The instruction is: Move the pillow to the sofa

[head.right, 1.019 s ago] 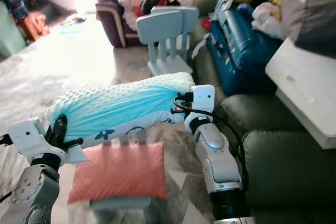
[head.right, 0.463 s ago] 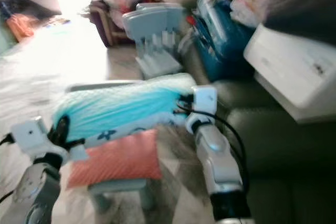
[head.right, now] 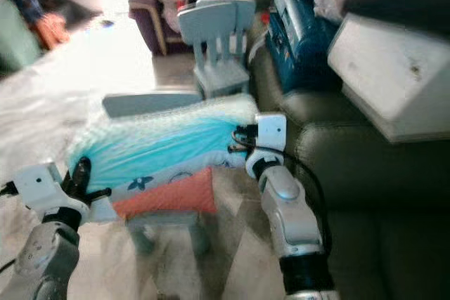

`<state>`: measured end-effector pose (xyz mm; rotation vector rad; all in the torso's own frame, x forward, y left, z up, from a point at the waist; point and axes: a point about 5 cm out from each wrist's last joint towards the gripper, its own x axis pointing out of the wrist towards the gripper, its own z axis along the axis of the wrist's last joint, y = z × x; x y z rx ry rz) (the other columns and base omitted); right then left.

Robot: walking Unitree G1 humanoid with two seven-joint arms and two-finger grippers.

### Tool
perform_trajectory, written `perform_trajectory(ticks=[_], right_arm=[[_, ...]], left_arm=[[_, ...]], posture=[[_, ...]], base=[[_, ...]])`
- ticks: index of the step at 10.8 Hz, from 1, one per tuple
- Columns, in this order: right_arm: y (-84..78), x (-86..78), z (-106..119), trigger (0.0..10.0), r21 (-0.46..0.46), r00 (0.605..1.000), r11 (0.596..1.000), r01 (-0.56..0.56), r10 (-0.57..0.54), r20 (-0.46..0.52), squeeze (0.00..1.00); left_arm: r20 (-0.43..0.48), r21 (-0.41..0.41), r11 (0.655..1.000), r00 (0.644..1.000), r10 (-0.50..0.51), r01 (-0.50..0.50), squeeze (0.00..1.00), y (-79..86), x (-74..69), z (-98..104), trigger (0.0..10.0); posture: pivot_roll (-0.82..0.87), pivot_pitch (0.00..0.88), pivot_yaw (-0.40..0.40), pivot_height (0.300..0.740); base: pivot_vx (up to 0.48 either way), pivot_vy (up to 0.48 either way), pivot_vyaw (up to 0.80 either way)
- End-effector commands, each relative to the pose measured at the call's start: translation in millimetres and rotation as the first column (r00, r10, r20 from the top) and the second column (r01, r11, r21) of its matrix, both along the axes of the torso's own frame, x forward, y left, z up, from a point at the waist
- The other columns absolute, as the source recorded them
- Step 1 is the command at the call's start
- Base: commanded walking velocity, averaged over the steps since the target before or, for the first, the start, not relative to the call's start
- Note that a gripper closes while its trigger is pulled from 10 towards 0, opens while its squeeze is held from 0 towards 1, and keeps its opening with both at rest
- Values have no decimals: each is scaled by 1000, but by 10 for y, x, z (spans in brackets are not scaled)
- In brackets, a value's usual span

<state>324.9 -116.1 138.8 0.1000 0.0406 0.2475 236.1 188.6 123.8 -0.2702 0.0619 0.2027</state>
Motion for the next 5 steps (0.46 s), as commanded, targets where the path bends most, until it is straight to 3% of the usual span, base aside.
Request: perform_trajectory(ticks=[1,5], right_arm=[[-57,14,63,10000,16,999,999,28,-29,22,0],[-60,13,58,10000,19,1000,1000,22,-23,16,0]], left_arm=[[4,21,999,999,37,-37,0,102,-19,26,10000],[1,15,999,999,37,-37,0,95,-24,22,10000]], posture=[[-146,61,73,740],[-147,66,71,740]], base=[[-274,0,0],[-293,0,0]])
